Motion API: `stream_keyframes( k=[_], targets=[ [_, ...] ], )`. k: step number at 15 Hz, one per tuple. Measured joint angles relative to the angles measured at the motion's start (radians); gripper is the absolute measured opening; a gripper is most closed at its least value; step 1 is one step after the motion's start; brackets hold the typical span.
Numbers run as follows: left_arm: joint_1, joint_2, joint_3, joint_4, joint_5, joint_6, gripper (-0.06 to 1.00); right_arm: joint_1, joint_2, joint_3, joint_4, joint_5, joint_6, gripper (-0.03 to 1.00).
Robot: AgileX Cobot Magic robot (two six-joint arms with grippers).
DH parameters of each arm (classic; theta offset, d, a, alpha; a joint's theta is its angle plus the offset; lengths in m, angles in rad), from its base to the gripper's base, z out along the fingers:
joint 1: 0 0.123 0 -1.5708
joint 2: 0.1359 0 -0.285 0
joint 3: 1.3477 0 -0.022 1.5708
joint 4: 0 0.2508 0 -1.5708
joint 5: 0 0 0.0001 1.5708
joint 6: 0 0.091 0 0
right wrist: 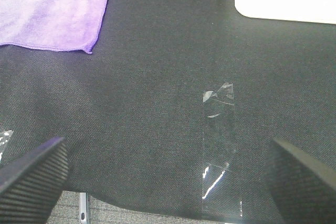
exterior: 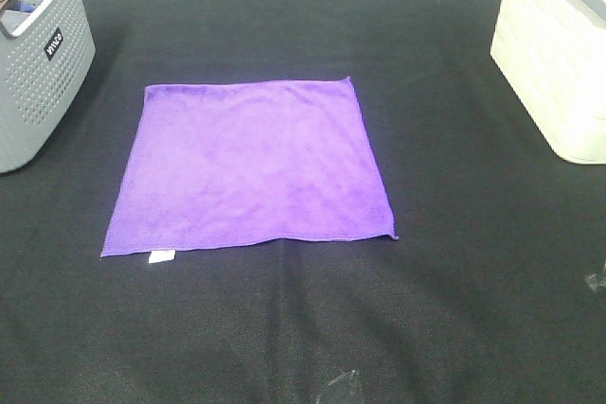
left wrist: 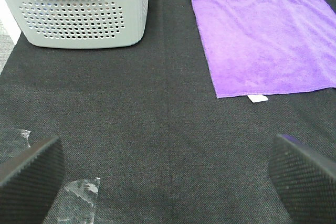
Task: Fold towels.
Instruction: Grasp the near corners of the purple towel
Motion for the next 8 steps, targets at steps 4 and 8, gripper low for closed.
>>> stream_keyframes(
  k=[4, 8],
  targets=[
    [0.0, 0.0, 0.0, 0.0, 0.0, 0.0, 0.99, 0.0, 0.0, 0.0, 0.0, 0.0, 0.0, 0.97],
    [0.0, 0.0, 0.0, 0.0, 0.0, 0.0, 0.99, 0.0, 0.0, 0.0, 0.0, 0.0, 0.0, 0.97]
  ],
)
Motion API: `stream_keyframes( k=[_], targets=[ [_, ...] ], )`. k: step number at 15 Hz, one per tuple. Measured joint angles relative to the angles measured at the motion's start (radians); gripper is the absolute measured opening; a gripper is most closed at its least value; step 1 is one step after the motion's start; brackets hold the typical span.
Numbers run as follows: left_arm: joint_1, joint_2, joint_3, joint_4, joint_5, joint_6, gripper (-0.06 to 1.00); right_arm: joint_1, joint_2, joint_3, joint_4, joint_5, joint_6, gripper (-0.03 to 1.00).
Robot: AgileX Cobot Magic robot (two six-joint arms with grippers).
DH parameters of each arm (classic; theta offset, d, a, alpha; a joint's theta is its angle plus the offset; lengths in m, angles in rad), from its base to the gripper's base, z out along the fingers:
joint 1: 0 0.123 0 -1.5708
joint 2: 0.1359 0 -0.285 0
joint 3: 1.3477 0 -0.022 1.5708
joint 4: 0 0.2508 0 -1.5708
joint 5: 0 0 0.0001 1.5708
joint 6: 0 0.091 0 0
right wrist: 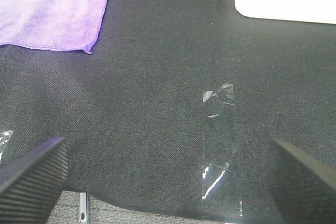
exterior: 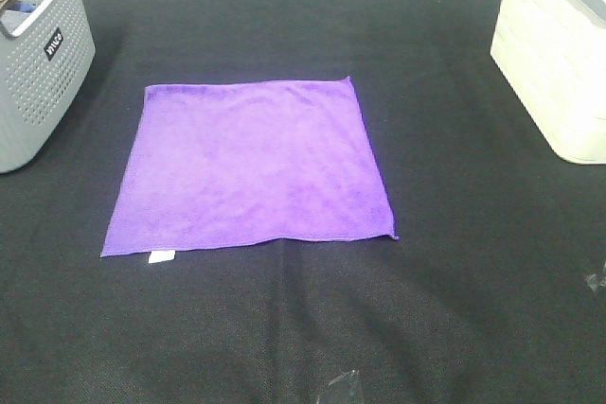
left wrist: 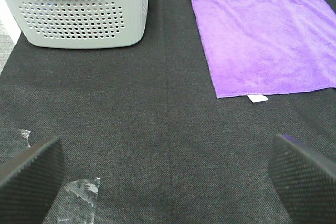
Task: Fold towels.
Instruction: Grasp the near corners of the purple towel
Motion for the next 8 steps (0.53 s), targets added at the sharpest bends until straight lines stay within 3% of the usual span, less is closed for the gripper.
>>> stream_keyframes(
  k=[5, 8],
  targets=[
    [0.0, 0.009, 0.0, -0.005, 0.001, 0.0, 0.99, 0.0, 0.005, -0.005, -0.001, 0.002, -0.002, 0.97],
    [0.0, 0.195, -0.091, -0.003, 0.067, 0.0, 0.99, 0.0, 0.222, -0.112, -0.001, 0.063, -0.002, 0.97]
  ],
)
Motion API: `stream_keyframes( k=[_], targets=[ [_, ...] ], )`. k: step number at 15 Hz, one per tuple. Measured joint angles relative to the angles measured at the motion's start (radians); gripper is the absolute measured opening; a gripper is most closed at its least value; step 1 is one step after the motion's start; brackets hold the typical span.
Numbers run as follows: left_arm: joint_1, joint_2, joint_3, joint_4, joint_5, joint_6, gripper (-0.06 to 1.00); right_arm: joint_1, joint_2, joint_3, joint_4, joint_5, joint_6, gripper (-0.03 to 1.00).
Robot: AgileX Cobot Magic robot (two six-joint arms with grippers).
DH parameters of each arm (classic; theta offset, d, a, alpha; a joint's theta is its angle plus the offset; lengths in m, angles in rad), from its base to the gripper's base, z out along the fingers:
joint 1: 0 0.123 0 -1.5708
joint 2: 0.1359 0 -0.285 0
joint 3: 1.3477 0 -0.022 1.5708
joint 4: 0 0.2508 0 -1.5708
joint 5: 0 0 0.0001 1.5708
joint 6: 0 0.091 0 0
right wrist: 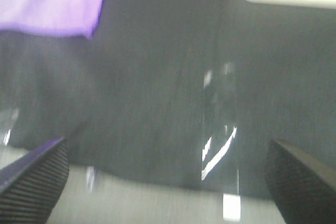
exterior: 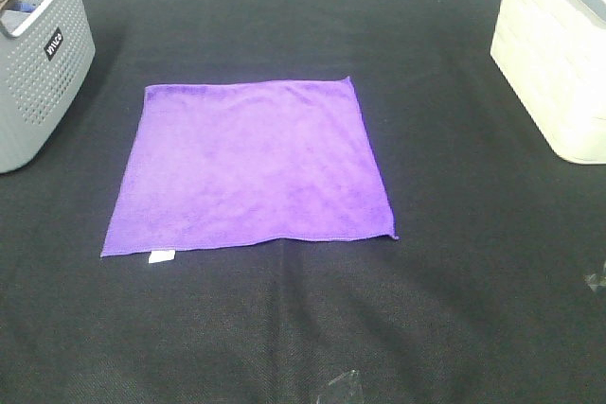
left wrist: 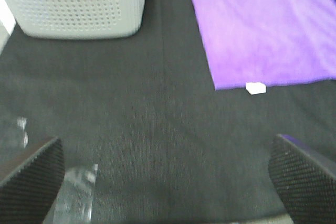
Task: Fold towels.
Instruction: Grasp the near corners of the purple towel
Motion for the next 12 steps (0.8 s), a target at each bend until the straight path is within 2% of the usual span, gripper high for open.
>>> stream_keyframes(
  k=[2, 4, 5, 7, 8, 10, 12],
  targets=[
    [0.0, 0.241, -0.106, 0.018, 0.057, -0.019, 0.99, 0.0, 0.249, -0.093, 0.018, 0.006, 0.007, 0.97],
    [0.0, 0.502, -0.19, 0.025, 0.064, -0.007, 0.99, 0.0, 0.472, -0.164, 0.081, -0.035, -0.012, 0.97],
    [0.0, 0.628, -0.234, 0.025, 0.063, 0.012, 0.99, 0.0, 0.594, -0.185, 0.144, -0.069, -0.065, 0.96],
    [0.0, 0.82, -0.287, 0.0, 0.013, 0.047, 0.99, 0.0, 0.82, -0.21, 0.334, -0.165, -0.23, 0.95],
    [0.0, 0.912, -0.302, -0.043, -0.037, 0.071, 0.99, 0.0, 0.925, -0.22, 0.437, -0.206, -0.316, 0.95],
    [0.0, 1.063, -0.308, -0.194, -0.135, 0.16, 0.99, 0.0, 1.128, -0.254, 0.612, -0.261, -0.471, 0.95],
    [0.0, 1.184, -0.308, -0.309, -0.211, 0.26, 0.99, 0.0, 1.307, -0.329, 0.685, -0.281, -0.55, 0.95]
  ],
)
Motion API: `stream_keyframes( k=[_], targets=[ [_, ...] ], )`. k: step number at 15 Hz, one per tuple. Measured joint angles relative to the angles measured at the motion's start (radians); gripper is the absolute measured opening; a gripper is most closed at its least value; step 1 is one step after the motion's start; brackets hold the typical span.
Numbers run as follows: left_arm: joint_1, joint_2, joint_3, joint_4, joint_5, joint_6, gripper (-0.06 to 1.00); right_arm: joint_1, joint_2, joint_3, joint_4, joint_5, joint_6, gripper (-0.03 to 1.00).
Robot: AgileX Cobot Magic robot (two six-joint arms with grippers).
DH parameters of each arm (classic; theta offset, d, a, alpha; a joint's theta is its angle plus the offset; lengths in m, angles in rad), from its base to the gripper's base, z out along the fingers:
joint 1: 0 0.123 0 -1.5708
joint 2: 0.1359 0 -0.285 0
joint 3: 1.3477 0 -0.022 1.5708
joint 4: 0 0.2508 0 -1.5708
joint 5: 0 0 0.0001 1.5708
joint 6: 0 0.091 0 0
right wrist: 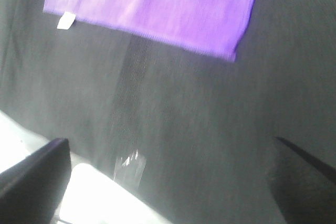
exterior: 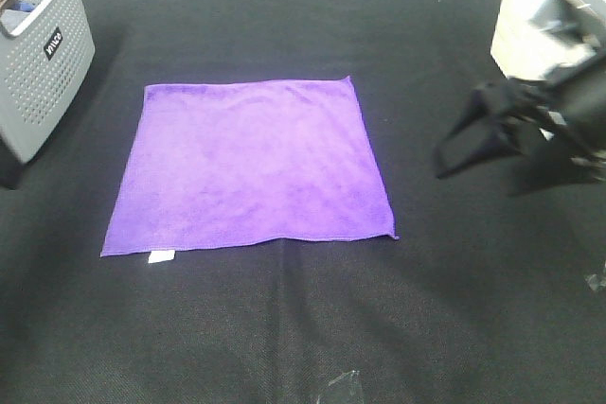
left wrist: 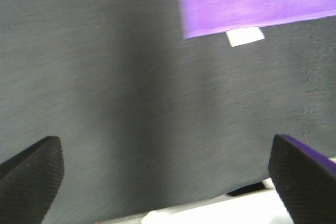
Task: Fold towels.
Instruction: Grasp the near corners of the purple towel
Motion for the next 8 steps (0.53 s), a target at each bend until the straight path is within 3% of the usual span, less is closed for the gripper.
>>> stream_keyframes(
  k=[4, 8],
  targets=[
    [0.0, 0.215, -0.009, -0.012, -0.096, 0.092, 0.99, 0.0, 0.258, -0.178, 0.024, 0.022, -0.029, 0.94],
    [0.0, 0.416, -0.121, -0.051, -0.142, 0.137, 0.99, 0.0, 0.41, -0.222, 0.046, 0.02, -0.076, 0.94]
  ],
)
